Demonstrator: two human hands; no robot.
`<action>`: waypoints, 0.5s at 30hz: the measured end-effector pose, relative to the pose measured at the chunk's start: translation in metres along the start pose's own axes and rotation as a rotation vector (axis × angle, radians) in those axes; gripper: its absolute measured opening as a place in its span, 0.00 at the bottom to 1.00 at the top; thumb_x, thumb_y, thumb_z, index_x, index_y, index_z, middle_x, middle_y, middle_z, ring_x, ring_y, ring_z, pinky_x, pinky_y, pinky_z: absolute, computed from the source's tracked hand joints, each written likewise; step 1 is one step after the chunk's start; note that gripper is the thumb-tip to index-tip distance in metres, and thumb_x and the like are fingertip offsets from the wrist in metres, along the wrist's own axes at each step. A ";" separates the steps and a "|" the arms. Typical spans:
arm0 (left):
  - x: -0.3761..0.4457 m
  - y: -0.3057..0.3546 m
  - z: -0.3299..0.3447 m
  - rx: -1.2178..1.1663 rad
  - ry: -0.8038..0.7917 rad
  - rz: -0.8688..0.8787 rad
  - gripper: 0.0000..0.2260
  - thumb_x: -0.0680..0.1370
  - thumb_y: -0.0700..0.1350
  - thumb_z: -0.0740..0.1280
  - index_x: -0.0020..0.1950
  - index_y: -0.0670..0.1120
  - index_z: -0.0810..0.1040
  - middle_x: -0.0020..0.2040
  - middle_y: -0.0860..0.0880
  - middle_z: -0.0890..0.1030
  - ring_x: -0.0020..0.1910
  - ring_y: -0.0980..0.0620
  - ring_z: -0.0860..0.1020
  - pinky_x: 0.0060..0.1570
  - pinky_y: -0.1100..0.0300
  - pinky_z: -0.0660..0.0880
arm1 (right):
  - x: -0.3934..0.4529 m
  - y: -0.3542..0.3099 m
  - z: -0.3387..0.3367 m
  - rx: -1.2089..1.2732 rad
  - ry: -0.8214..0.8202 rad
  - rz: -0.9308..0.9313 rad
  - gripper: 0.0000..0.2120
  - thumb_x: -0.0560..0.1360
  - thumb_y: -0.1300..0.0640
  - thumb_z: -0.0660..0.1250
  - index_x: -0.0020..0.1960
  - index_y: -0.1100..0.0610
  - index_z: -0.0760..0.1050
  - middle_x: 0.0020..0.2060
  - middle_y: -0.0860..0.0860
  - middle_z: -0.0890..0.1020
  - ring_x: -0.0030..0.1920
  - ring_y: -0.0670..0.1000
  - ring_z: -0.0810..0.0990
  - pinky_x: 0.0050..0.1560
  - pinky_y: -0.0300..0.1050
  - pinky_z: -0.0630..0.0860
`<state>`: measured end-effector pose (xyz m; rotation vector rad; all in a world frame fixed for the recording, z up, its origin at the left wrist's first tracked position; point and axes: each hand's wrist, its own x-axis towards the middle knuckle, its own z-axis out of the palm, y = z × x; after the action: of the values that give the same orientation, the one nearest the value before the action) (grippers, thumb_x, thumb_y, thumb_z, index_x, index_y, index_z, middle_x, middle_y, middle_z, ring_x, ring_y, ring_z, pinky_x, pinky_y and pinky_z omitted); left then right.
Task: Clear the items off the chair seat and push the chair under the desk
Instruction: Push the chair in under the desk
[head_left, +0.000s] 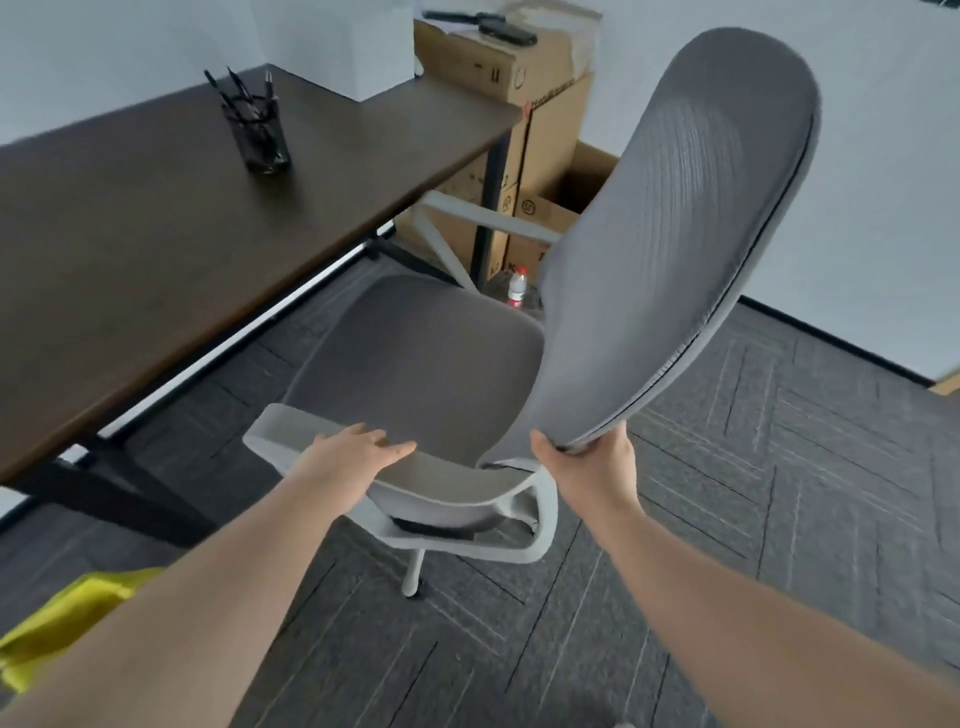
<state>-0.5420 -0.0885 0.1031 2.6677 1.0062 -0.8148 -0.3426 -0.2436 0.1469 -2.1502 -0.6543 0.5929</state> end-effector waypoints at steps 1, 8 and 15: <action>0.000 -0.004 -0.001 0.004 0.000 0.010 0.43 0.74 0.25 0.57 0.76 0.62 0.46 0.79 0.49 0.55 0.78 0.46 0.51 0.71 0.44 0.64 | -0.002 -0.001 0.004 -0.019 0.005 -0.012 0.27 0.66 0.50 0.76 0.59 0.55 0.66 0.43 0.43 0.74 0.46 0.48 0.71 0.47 0.41 0.69; 0.004 -0.032 0.000 0.026 0.005 0.011 0.44 0.74 0.25 0.58 0.76 0.62 0.45 0.79 0.49 0.54 0.78 0.48 0.49 0.70 0.49 0.67 | -0.007 -0.011 0.024 -0.002 -0.025 -0.047 0.35 0.63 0.48 0.79 0.63 0.58 0.67 0.44 0.44 0.75 0.46 0.45 0.72 0.42 0.31 0.69; 0.006 -0.047 0.016 0.020 0.084 -0.058 0.46 0.73 0.25 0.59 0.76 0.62 0.42 0.79 0.48 0.49 0.78 0.45 0.48 0.64 0.50 0.73 | -0.006 -0.022 0.041 0.049 -0.073 0.003 0.33 0.64 0.48 0.79 0.60 0.59 0.67 0.43 0.45 0.77 0.45 0.46 0.74 0.46 0.36 0.70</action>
<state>-0.5760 -0.0550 0.0879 2.7224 1.1050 -0.7328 -0.3775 -0.2129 0.1417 -2.0928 -0.6693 0.6847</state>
